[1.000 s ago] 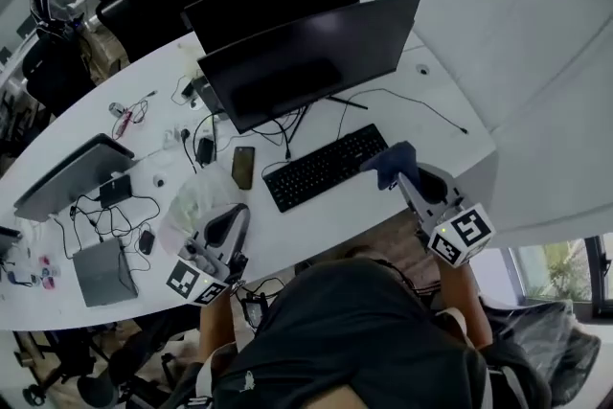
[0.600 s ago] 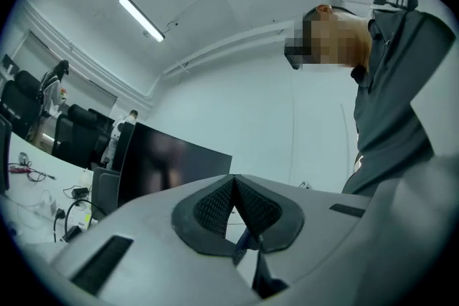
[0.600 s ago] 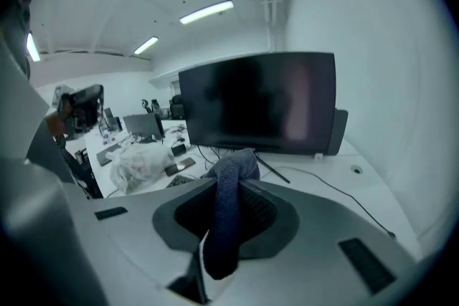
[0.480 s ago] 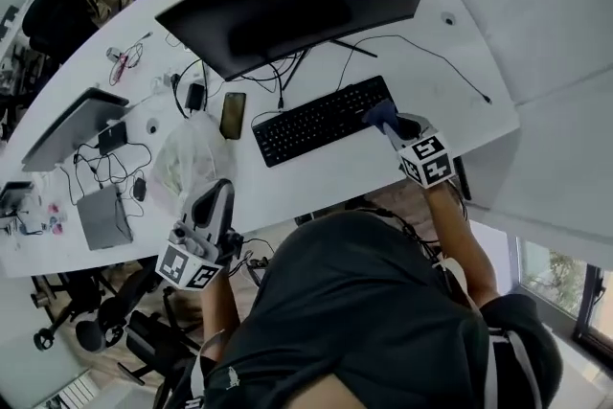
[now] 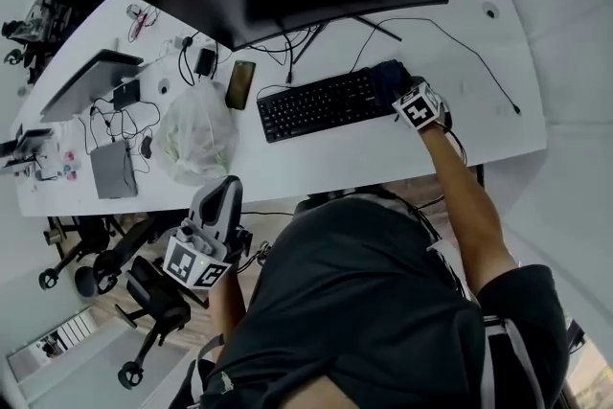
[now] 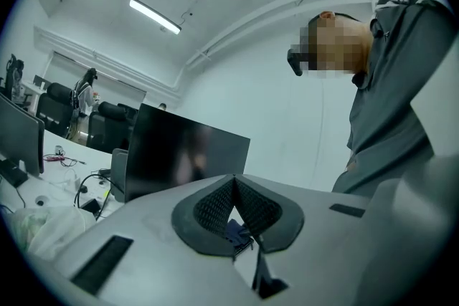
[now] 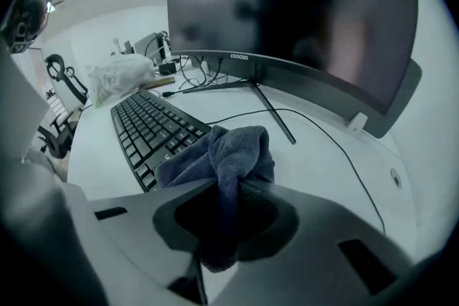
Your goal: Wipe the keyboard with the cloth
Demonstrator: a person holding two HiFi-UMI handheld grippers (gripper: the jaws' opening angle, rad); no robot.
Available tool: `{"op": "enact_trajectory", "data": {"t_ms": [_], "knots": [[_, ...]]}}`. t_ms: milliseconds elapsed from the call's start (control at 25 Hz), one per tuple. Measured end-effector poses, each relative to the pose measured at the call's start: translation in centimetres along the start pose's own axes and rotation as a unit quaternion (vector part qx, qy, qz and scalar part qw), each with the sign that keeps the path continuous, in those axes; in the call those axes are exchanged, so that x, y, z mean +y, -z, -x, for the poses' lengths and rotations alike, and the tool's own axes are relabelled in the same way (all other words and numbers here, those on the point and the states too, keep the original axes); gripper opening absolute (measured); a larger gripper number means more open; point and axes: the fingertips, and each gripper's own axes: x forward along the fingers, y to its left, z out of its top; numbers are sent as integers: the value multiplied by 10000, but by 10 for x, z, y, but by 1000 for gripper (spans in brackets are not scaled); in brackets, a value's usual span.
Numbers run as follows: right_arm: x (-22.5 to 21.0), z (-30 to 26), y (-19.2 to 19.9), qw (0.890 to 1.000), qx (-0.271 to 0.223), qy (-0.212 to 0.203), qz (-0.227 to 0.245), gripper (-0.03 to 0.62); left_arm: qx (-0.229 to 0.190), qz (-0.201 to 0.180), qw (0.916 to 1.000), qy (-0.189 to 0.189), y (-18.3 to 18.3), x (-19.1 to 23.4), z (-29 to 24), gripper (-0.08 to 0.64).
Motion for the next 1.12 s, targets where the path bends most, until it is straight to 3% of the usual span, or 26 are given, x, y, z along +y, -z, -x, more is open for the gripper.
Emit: {"op": "enact_trajectory", "data": {"t_ms": [80,240,320,440,520,680,800,1000,1120], "knots": [[20,6,16,9997,69,-208,-92,61,26,-44,10000,-72,-3,-3,-3,5],[69,31,42,9924,374,-1142,-282,61,-43,-69,9998,-198,-9,-3,-10,5],[61,35,29,9937,135,-1084,-241,61,-24,-70,9998,-191,-7,-3,-16,5],[18,20,-7,9980,-333,-517,-145,62,11,-45,9999,-112,-2,-4,-29,5],[1,0,-11,9990,-245,-373,-55,62,26,-46,10000,-12,-1,-8,-41,5],[47,9,25,9958,152,-898,-14,61,134,-213,9996,102,-4,-18,-52,5],[81,24,52,9917,258,-1260,46,61,131,-117,9998,55,-1,-14,-52,5],[6,22,6,9989,-442,-105,64,62,176,-66,9998,72,-1,-15,-55,5],[-17,2,-6,9988,-317,224,296,62,167,-135,9997,99,-1,-20,-56,5]]}}
